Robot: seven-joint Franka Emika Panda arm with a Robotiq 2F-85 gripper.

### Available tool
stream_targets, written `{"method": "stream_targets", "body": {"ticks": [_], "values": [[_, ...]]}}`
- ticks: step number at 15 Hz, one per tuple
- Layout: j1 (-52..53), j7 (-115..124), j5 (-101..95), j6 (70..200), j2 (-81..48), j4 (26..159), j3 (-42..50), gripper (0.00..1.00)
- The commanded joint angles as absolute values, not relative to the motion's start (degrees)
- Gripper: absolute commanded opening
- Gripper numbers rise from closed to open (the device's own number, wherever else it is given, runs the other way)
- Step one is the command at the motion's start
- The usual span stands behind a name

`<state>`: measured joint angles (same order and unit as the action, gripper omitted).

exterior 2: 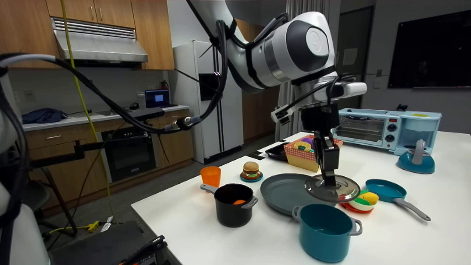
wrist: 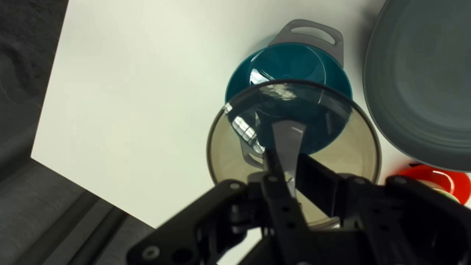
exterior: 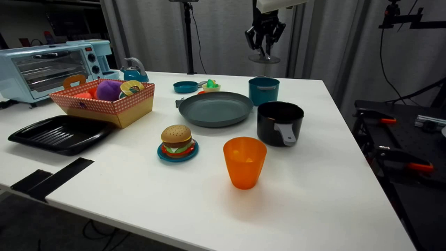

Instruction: Move the black lid to the blue pot then move it back to the black pot

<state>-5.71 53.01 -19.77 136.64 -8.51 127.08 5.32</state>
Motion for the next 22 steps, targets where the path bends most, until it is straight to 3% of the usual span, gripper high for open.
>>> {"method": "stream_targets", "body": {"ticks": [1,15,16,22], "values": [[-4.43,52.75,-19.46,136.59,-8.52,127.05,6.59,0.18],[-4.29,52.76,-19.47,136.59,-8.52,127.18,6.6,0.18],[-4.29,52.76,-19.47,136.59,-8.52,127.18,6.6,0.04],[-4.13,52.21,-18.62,137.39,-10.52,127.17,6.55,0.04]]}}
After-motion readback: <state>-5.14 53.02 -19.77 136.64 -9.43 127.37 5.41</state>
